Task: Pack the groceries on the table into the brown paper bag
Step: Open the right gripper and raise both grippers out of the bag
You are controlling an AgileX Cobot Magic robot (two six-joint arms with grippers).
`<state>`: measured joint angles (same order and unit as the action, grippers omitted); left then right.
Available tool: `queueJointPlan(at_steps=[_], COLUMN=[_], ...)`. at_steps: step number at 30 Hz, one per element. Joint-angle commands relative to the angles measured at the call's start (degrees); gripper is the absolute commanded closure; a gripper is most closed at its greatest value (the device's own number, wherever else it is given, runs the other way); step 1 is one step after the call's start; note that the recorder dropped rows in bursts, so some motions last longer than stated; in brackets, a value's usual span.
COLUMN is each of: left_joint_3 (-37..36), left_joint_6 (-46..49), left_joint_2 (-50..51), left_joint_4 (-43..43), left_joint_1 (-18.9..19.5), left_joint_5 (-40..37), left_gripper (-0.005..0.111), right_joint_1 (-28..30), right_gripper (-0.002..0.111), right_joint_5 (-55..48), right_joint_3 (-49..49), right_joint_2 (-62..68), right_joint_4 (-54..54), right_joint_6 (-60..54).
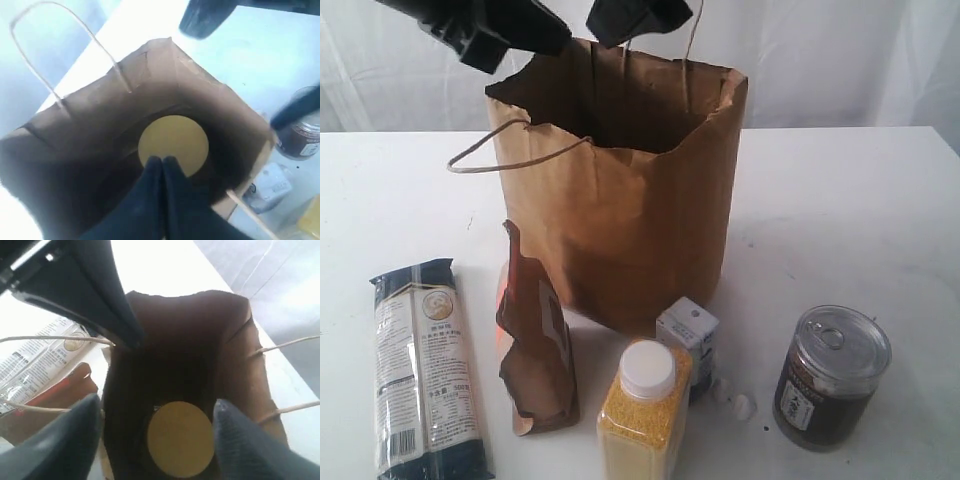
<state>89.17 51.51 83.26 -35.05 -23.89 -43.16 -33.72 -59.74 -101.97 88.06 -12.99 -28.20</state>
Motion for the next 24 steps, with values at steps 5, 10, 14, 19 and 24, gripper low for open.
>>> queueJointPlan(at_steps=[5,10,14,19,24], left_joint_3=[-0.44,-2.93,-9.90,-21.36,-36.61], left_joint_6=[-12.80,-15.81,-17.22,-20.08,-23.60], left_joint_2=[-8.86,-14.61,-22.07,-33.21,-44.79], left_joint_4=[13.97,14.18,14.00,12.92,12.82], left_joint_1=[-0.07,2.45,6.95,11.34,11.87], left_joint_5=[-2.54,-5.41,-3.32,3.28,8.81], left_gripper=[0.107,0.107,0.107,0.107,0.107], right_joint_1=[-0.07,0.06,0.06,0.06,0.06], right_gripper=[0.050,0.050,0.050,0.050,0.050], right_joint_5=[-0.71,-0.34,1.91,5.00,6.31], right_joint_3=[0.89,5.28,9.54,13.36,15.81], right_joint_2=[-8.43,-13.07,-16.49,-20.56,-23.58], right_joint_4=[-0.27,-0.03,0.04,0.04,-0.20], right_joint_6=[0.45,0.45,0.45,0.45,0.45])
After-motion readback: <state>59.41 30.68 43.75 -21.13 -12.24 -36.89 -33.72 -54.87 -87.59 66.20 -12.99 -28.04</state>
